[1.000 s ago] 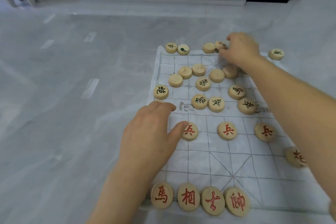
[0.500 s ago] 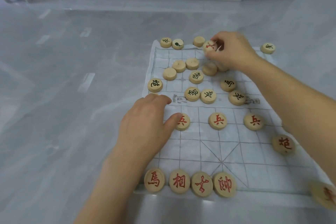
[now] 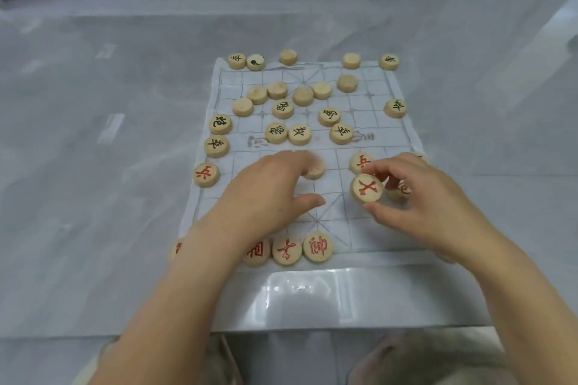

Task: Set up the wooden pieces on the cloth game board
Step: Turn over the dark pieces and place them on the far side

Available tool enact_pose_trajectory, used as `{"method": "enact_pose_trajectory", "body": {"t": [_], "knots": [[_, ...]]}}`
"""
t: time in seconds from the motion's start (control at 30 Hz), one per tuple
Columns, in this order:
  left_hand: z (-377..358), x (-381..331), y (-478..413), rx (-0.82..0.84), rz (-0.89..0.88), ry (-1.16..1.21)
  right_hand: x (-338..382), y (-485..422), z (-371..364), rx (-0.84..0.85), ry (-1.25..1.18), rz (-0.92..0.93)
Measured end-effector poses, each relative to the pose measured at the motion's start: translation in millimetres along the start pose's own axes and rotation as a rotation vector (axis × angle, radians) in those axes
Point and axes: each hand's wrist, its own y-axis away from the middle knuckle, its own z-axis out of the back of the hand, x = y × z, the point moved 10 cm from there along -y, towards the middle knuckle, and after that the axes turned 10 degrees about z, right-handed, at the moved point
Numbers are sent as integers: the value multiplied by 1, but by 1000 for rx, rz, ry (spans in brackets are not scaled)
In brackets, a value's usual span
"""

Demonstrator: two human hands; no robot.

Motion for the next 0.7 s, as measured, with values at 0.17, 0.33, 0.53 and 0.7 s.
{"method": "enact_pose_trajectory", "body": {"t": [0.17,0.33,0.53,0.7], "knots": [[0,-7,2,11,18,-51,-11,35,-14,85,-20,-1],[15,13,0,12,121,-10,-7,31,-28,151,44,24],[36,37,3,-95,201,-69,-11,26,-32,204,145,36],[13,25,3,0,163,-119,-30,29,-5,129,236,-77]]}}
